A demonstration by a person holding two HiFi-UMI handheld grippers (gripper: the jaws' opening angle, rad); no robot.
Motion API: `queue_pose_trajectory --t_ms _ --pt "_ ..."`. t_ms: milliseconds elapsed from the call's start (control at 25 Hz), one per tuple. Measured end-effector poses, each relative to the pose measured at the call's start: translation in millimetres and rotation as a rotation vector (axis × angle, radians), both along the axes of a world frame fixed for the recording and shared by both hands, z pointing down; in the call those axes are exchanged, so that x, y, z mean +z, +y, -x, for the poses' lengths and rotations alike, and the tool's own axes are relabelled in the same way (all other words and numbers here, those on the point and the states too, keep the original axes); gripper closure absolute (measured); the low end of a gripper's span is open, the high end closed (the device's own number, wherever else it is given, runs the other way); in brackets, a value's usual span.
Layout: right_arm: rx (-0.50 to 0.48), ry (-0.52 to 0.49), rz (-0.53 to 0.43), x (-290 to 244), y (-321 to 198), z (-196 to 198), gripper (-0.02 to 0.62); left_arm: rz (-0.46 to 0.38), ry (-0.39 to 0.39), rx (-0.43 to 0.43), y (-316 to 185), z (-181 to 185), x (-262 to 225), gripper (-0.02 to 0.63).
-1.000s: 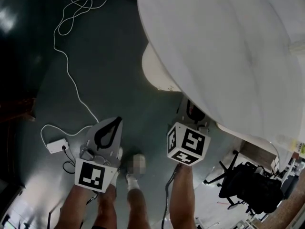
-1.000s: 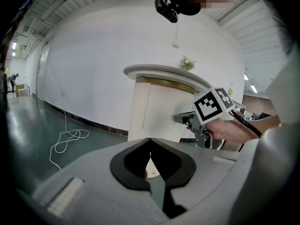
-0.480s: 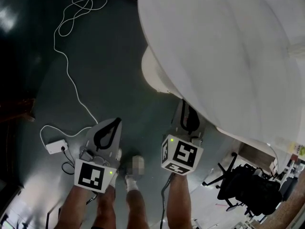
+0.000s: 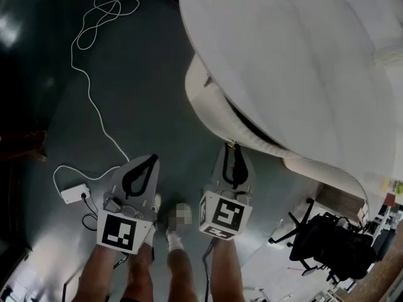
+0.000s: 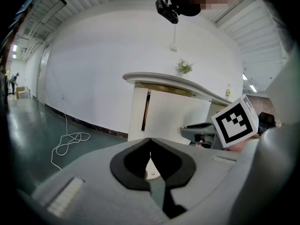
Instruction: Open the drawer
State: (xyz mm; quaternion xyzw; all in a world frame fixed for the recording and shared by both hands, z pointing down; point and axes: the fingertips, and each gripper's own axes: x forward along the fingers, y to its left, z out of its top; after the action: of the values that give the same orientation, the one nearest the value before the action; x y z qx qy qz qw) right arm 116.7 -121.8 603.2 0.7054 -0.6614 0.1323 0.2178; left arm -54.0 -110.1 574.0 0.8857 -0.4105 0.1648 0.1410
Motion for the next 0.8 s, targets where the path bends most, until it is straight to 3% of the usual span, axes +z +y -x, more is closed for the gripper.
queue_pose_trajectory --t_ms 800 --pt "-0.039 -0.022 0.019 0.3 65.2 39.7 0.495 0.036 -0.014 -0.004 48.4 6.7 6.7 0.595"
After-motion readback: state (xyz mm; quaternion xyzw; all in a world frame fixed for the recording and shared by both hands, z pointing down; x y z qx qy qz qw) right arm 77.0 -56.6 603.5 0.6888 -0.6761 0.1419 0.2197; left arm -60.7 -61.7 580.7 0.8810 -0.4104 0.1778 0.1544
